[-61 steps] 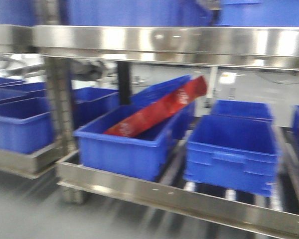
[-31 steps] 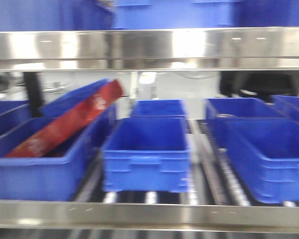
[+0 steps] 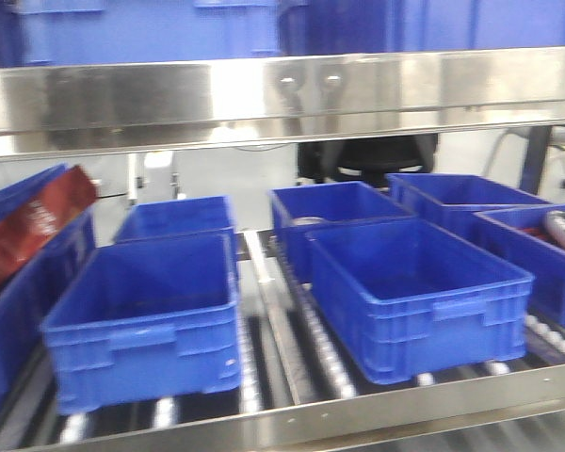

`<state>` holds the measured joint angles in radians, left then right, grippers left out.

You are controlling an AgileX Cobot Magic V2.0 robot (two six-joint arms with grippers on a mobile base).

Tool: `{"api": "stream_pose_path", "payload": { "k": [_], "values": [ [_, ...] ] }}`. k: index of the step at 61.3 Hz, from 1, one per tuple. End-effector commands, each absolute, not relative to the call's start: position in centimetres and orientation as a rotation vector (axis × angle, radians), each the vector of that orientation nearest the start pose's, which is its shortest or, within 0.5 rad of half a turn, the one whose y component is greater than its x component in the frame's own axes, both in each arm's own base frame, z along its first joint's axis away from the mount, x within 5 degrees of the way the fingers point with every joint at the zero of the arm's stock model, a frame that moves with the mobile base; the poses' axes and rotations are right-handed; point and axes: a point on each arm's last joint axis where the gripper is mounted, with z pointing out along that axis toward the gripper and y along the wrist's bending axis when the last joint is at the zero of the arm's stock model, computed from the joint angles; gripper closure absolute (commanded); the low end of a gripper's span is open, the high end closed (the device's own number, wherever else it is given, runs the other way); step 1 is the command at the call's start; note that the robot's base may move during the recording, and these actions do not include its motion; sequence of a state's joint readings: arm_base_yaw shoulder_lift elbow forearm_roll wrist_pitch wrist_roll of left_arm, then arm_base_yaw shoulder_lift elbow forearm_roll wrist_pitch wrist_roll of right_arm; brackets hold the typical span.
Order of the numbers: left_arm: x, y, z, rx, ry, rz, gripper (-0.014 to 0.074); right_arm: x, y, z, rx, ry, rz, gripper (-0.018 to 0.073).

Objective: Place cylindrical capacitor in blue bin on shelf
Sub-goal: 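Drive the base to the shelf of blue bins holding both cylinders, then extend the left gripper over a blue bin on the shelf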

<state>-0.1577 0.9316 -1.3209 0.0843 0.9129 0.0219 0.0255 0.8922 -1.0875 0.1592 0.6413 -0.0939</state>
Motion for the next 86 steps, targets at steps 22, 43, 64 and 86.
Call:
{"api": "stream_pose_path", "payload": {
  "k": [22,43,64,86],
  "values": [
    [15.54,-1.95,47.34,0.191,1.966,0.006,0.0707,17.03,1.23,43.29,-0.055,1.885,0.121,0.0721],
    [15.54,-1.95,47.34,0.191,1.966,0.006,0.0707,17.03,1.23,43.29,-0.055,1.885,0.121,0.0721],
    [15.54,-1.95,47.34,0.191,1.966,0.006,0.0707,17.03,1.23,43.29,-0.055,1.885,0.121,0.0721],
    [15.54,-1.95,47.34,0.191,1.966,0.006,0.0707,17.03,1.23,43.29,-0.055,1.885,0.121,0.0721]
  ]
}}
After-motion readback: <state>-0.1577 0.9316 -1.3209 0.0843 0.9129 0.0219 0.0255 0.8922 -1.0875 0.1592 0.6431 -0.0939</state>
